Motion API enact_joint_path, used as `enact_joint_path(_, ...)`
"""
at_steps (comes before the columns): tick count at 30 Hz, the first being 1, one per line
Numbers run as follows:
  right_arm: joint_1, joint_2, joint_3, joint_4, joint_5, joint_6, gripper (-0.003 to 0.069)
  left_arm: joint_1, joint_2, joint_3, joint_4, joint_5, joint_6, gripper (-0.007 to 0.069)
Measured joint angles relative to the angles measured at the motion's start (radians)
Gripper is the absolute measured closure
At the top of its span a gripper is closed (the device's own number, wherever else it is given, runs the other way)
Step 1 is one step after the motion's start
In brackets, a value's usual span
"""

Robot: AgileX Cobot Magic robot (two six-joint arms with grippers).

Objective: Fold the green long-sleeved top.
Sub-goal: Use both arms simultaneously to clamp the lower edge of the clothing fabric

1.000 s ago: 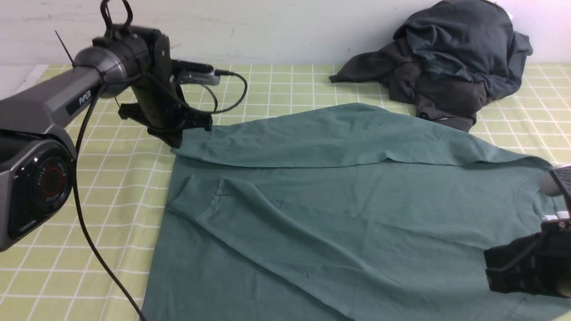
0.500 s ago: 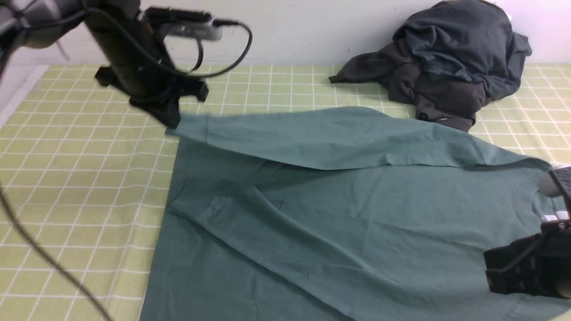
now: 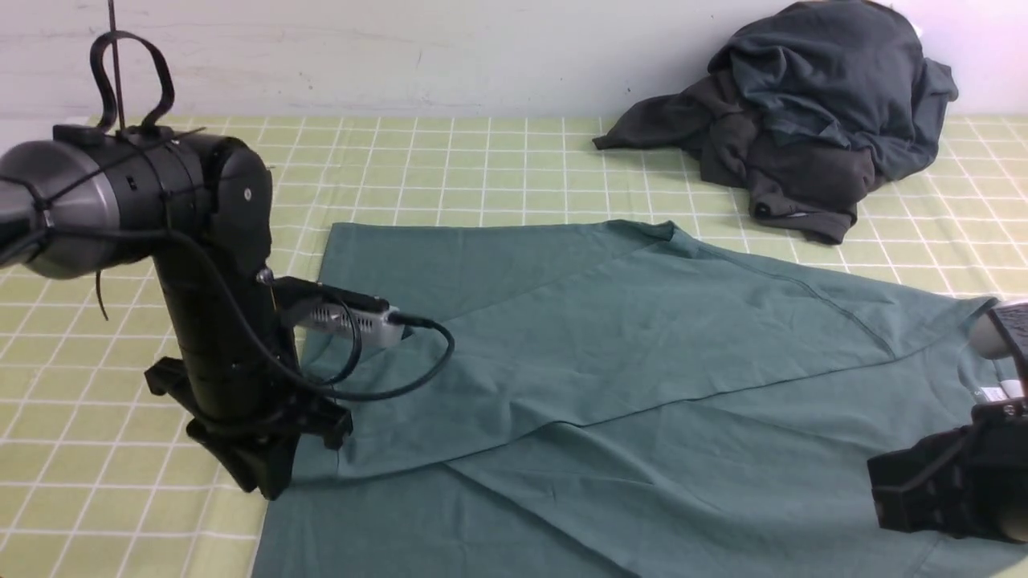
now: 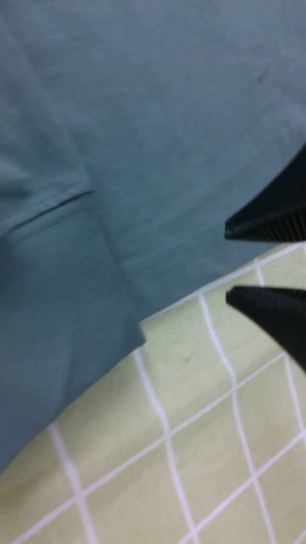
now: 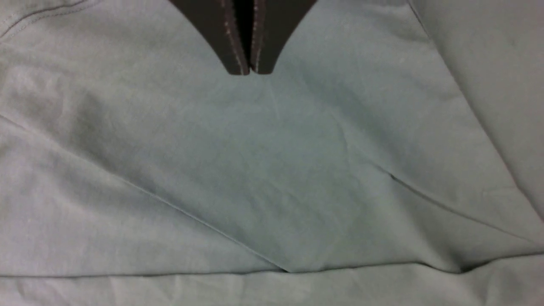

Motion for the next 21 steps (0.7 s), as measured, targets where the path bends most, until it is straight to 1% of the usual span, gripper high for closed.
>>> enact_joint_path(1, 0.000, 0.000, 0.000, 0.002, 0.003, 0.000, 0.0669, -0.007, -0.008, 0.008, 0.000, -0.003, 0.000, 0.0431)
enact_joint_path(2, 0.000, 0.000, 0.000, 0.008, 0.019, -0.004, 0.0669, -0.040, -0.046, 0.046, -0.005, -0.006, 0.000, 0.0371)
enact_joint_path(3, 0.000, 0.000, 0.000, 0.012, 0.029, -0.011, 0.0669, -0.072, -0.073, 0.077, -0.010, -0.007, 0.000, 0.0334)
enact_joint_path(4, 0.000, 0.000, 0.000, 0.014, 0.032, -0.014, 0.0669, -0.094, -0.085, 0.091, -0.011, -0.007, 0.000, 0.0319)
enact_joint_path(5, 0.000, 0.000, 0.000, 0.024, 0.043, -0.023, 0.0669, -0.153, -0.130, 0.147, -0.009, -0.007, 0.005, 0.0270)
enact_joint_path(6, 0.000, 0.000, 0.000, 0.034, 0.046, -0.033, 0.0669, -0.200, -0.161, 0.191, -0.001, -0.013, 0.011, 0.0237)
enact_joint_path(7, 0.000, 0.000, 0.000, 0.034, 0.046, -0.035, 0.0669, -0.210, -0.167, 0.201, 0.001, -0.016, 0.013, 0.0225)
enact_joint_path(8, 0.000, 0.000, 0.000, 0.045, 0.048, -0.046, 0.0669, -0.250, -0.197, 0.248, 0.013, -0.037, 0.023, 0.0201)
enact_joint_path(9, 0.000, 0.000, 0.000, 0.069, 0.048, -0.067, 0.0669, -0.332, -0.240, 0.315, 0.043, -0.090, 0.065, 0.0159)
enact_joint_path(10, 0.000, 0.000, 0.000, 0.090, 0.050, -0.082, 0.0669, -0.387, -0.261, 0.370, 0.078, -0.125, 0.105, 0.0139)
enact_joint_path(12, 0.000, 0.000, 0.000, 0.118, 0.050, -0.118, 0.0669, -0.458, -0.289, 0.448, 0.126, -0.193, 0.169, 0.0113)
enact_joint_path(13, 0.000, 0.000, 0.000, 0.124, 0.050, -0.122, 0.0669, -0.464, -0.289, 0.456, 0.131, -0.193, 0.175, 0.0113)
enact_joint_path(14, 0.000, 0.000, 0.000, 0.146, 0.052, -0.155, 0.0669, -0.509, -0.297, 0.526, 0.159, -0.251, 0.226, 0.0107)
enact_joint_path(15, 0.000, 0.000, 0.000, 0.160, 0.055, -0.169, 0.0669, -0.522, -0.298, 0.562, 0.169, -0.285, 0.252, 0.0107)
enact_joint_path(17, 0.000, 0.000, 0.000, 0.181, 0.061, -0.197, 0.0669, -0.531, -0.298, 0.619, 0.184, -0.353, 0.293, 0.0116)
enact_joint_path(18, 0.000, 0.000, 0.000, 0.184, 0.063, -0.201, 0.0669, -0.531, -0.298, 0.623, 0.184, -0.360, 0.296, 0.0120)
enact_joint_path(21, 0.000, 0.000, 0.000, 0.206, 0.066, -0.229, 0.0669, -0.533, -0.317, 0.653, 0.185, -0.402, 0.313, 0.0181)
